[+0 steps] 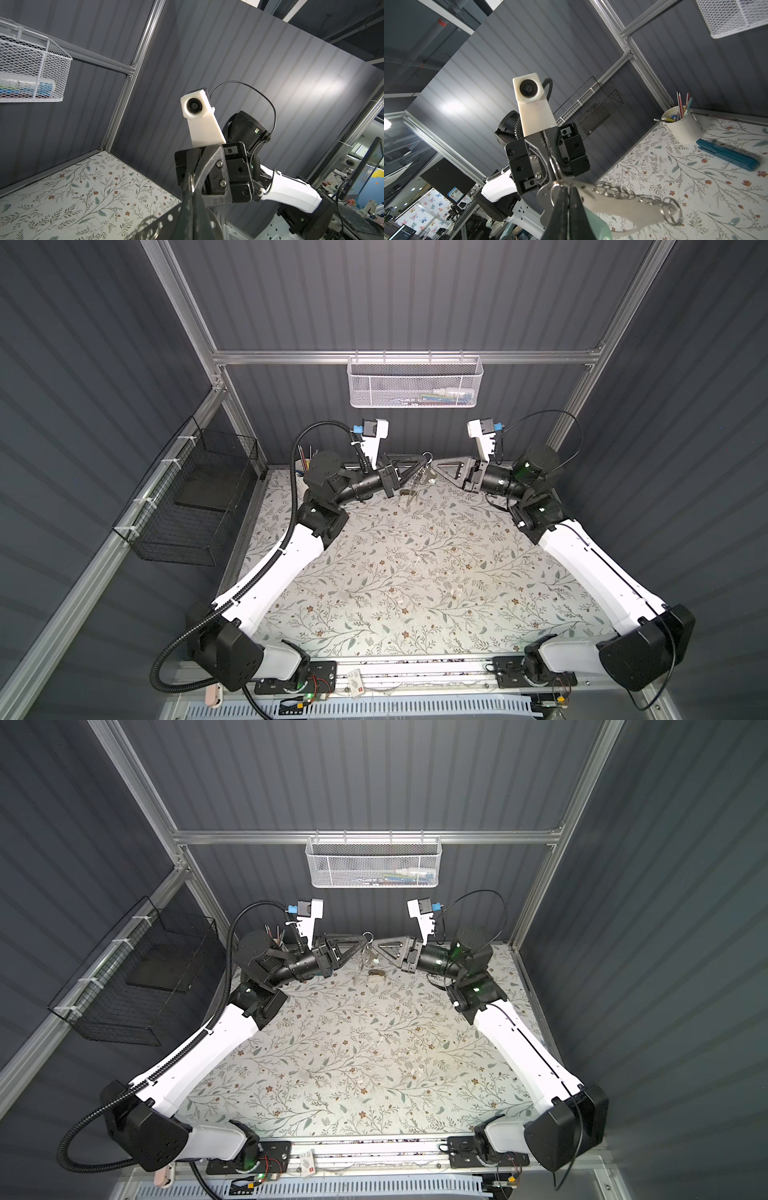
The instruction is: Put the keys on the keyring
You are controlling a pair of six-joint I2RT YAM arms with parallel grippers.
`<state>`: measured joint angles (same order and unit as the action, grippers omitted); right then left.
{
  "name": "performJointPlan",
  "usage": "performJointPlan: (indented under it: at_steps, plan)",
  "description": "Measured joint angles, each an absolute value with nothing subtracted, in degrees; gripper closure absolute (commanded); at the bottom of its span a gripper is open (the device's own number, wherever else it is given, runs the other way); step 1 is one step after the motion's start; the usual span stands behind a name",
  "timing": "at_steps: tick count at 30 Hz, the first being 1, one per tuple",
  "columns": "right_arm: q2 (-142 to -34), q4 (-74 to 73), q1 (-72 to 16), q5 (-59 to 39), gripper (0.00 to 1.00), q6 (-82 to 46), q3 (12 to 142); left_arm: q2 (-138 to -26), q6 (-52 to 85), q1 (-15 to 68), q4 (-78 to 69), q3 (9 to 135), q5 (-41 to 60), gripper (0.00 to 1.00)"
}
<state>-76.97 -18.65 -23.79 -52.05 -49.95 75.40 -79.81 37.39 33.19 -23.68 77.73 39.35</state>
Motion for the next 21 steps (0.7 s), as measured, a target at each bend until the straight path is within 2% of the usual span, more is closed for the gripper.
performJointPlan:
  at_steps: [5, 21]
  plan:
    - [-77.41, -18.39, -24.40, -51.88, 0.81, -49.82, 75.66, -79.81, 37.41, 33.08, -24.29, 77.73, 39.40, 1.00]
    - [-71.68, -14.50, -22.11, -45.89, 0.72, -45.80, 73.65, -80.07, 37.36, 33.82, -24.49, 77.73, 39.66, 1.00]
